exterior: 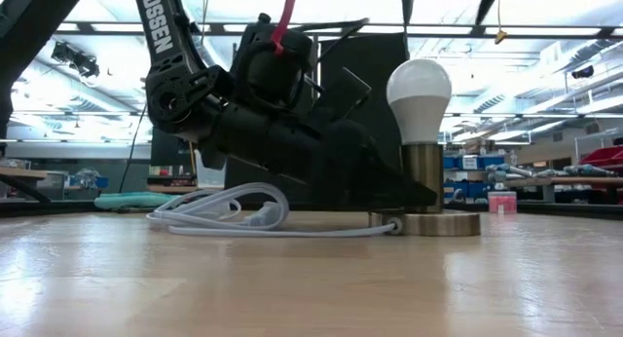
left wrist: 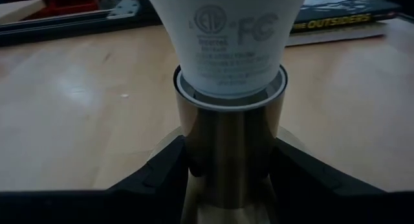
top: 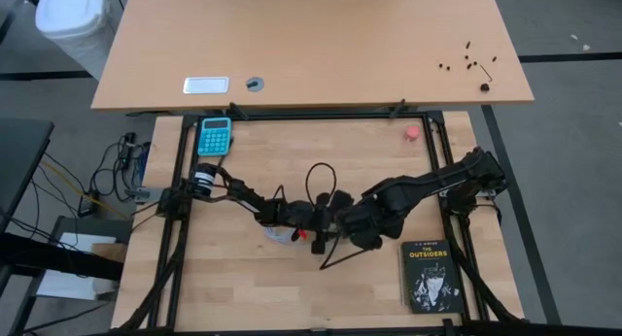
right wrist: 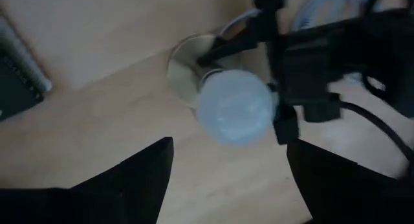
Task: Screw lightbulb
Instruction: Insert the lightbulb into the lamp
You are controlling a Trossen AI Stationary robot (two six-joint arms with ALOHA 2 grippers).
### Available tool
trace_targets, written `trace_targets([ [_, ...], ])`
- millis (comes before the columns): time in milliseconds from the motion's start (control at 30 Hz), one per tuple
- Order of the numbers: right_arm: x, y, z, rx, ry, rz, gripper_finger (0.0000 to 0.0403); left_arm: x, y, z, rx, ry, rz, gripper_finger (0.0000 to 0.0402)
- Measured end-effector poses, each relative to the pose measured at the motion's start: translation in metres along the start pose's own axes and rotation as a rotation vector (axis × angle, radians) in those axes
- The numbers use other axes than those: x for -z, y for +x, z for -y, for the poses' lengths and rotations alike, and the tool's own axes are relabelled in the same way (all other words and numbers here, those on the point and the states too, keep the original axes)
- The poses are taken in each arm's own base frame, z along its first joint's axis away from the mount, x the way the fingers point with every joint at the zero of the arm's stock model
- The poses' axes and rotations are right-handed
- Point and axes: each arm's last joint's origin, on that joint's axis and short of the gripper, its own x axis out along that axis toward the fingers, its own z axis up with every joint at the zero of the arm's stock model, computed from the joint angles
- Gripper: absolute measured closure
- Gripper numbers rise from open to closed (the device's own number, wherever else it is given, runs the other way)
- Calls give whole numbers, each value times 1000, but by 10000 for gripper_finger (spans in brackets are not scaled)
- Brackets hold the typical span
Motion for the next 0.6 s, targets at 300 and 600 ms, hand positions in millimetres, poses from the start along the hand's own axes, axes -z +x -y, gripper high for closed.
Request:
trace_targets([
  [300, -6, 23, -2, 4, -114, 23, 88, 0, 0, 0, 58, 4, 6, 206],
  [600, 1, 27, 11, 13, -65, 92, 63, 0, 0, 1, 95, 19, 6, 207],
])
